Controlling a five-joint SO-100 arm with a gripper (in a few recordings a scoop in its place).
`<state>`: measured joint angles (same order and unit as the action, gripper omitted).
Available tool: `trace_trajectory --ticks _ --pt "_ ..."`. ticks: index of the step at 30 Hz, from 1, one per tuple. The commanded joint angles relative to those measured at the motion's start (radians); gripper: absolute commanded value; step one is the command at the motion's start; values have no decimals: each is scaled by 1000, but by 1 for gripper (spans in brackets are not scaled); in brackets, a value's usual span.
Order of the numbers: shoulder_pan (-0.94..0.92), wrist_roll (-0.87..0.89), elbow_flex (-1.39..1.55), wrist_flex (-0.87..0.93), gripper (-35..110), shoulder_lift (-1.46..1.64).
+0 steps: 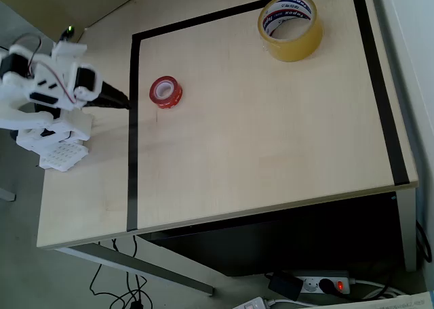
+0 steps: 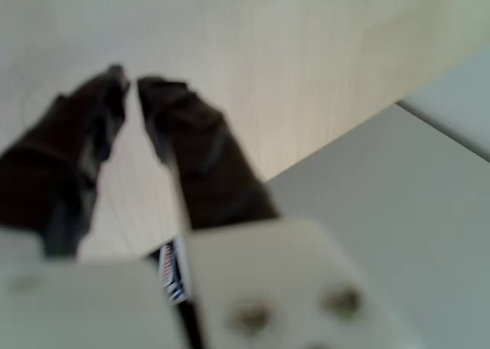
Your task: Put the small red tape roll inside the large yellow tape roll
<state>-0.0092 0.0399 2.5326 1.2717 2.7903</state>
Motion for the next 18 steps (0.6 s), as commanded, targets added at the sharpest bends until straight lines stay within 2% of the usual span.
trace_trajectory --ticks 1,4,7,8,18 --pt "18 -83 -390 109 0 -350" --pt "54 -204 -506 184 0 -459" --pt "115 -486 -525 244 4 -511" --pt "130 -526 -512 252 7 -517" --pt "210 -638 -396 227 24 -687"
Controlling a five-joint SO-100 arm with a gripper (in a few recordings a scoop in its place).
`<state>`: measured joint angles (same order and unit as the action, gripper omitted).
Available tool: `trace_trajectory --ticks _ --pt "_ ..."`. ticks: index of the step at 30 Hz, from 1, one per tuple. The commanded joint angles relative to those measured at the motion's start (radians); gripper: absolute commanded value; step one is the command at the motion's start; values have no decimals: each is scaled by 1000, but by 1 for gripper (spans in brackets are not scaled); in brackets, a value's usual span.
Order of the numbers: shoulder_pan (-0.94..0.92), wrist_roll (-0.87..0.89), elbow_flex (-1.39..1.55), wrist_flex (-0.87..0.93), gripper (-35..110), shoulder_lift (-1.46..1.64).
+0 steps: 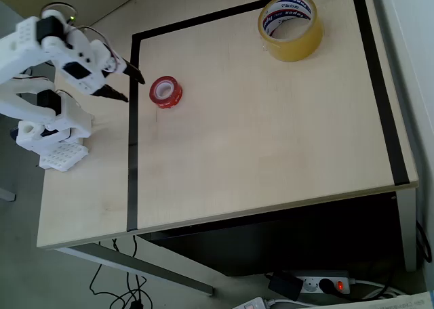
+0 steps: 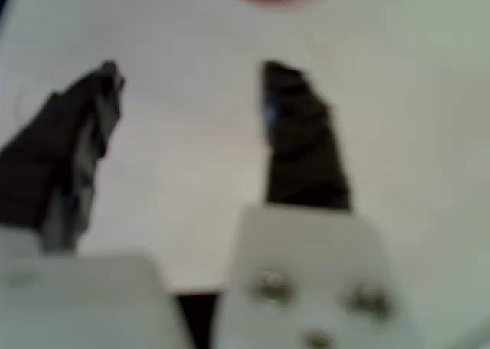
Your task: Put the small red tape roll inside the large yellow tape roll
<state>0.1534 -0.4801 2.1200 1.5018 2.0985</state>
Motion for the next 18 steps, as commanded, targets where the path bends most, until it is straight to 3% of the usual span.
trace_trajectory --ticks 1,18 --pt "58 -118 34 -8 25 6" --pt "48 -118 239 -181 29 -25"
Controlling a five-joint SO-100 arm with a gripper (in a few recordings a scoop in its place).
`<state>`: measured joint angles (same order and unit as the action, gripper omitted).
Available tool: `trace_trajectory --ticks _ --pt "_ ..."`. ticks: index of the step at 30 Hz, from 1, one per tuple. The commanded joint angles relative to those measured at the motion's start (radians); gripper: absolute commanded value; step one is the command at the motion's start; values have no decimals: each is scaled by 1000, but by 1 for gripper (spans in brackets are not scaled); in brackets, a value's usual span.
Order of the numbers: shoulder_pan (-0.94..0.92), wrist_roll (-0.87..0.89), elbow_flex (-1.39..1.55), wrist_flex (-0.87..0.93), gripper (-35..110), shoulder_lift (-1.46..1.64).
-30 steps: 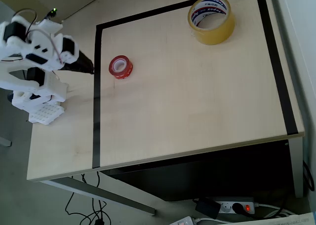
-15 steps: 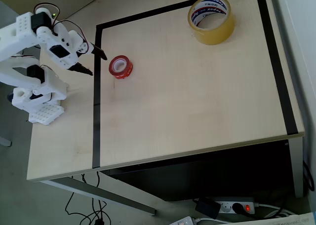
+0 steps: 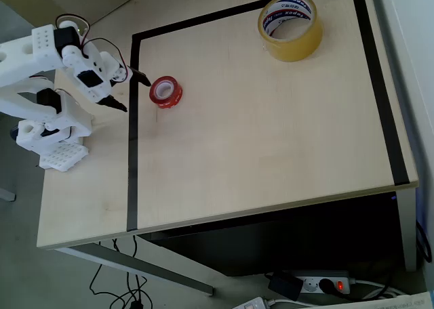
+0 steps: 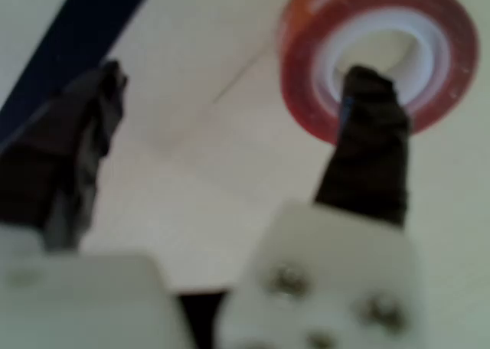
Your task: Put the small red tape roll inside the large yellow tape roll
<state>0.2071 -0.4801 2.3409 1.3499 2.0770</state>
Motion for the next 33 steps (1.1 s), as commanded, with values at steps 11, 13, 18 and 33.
trace_trajectory --ticks 11,13,18,33 --pt "5 -117 6 -167 29 -158" --pt "11 -112 -2 -181 29 -176" --pt "21 -107 -20 -232 23 -224" --pt "-40 -60 -117 -328 0 -222"
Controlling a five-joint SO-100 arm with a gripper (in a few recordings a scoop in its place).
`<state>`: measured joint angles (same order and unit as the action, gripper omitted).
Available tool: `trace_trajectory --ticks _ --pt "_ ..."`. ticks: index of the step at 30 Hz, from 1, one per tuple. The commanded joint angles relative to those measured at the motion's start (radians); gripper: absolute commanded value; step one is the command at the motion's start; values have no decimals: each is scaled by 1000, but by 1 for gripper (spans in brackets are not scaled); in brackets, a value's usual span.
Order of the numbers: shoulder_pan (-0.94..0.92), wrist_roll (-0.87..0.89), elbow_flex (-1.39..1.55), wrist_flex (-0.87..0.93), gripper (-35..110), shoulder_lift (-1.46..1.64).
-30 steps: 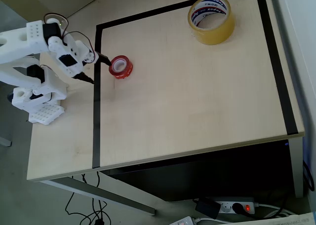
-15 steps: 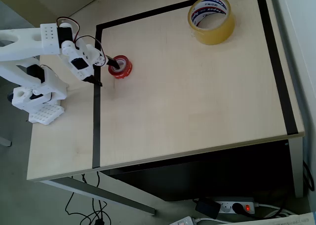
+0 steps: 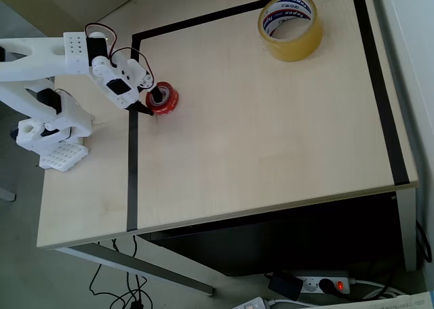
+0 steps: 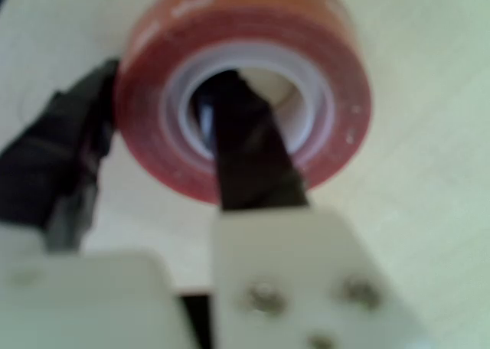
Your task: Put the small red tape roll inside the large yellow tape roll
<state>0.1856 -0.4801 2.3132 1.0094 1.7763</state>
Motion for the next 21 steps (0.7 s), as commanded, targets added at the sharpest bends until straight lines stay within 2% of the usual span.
trace_trajectory --ticks 1,6,12,21 --pt "-29 -60 -118 29 0 98" --pt "-72 -60 -304 87 0 196" --pt "-61 -60 -629 169 0 152" --pt "-23 -60 -1362 371 0 -221"
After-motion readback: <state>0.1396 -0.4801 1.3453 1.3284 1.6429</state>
